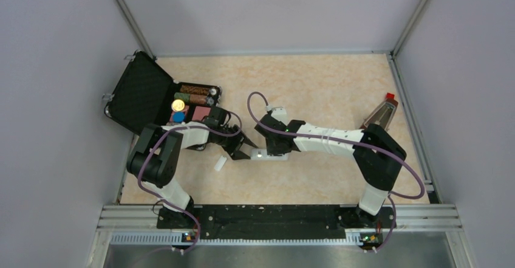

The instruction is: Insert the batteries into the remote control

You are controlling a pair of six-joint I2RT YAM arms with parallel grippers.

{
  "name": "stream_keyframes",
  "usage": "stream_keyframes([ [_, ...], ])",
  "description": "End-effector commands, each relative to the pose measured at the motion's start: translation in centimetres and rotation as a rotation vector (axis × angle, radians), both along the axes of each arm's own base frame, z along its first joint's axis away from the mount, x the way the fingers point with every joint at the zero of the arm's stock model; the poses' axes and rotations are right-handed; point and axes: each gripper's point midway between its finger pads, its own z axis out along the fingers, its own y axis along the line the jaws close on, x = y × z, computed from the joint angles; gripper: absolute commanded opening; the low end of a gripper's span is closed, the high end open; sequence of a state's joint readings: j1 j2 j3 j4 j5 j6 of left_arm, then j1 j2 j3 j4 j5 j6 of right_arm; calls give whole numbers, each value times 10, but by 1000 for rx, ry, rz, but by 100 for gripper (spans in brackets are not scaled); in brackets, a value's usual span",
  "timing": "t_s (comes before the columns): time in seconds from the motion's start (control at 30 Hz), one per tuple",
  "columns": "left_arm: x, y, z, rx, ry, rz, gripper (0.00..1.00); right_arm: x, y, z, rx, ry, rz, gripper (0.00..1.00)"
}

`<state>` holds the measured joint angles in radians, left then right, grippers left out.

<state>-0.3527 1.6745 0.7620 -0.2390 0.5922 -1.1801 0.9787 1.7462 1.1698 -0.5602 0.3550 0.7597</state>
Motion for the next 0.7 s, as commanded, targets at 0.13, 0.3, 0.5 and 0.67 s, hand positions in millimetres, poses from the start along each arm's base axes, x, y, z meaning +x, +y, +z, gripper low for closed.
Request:
stream_keyframes([
  [0.13,-8,7,-6,52,18,-8,65,14,0,21,28,-75,-18,44],
  [0.3,-17,14,0,99,92,32,72,14,-7,18,7,-79,-36,46],
  [0.5,-23,18,8,127,218,164,75,17,-11,21,8,-110,-46,47],
  [0.67,-12,22,19,169,235,305,75,16,-9,19,17,-110,-33,46],
])
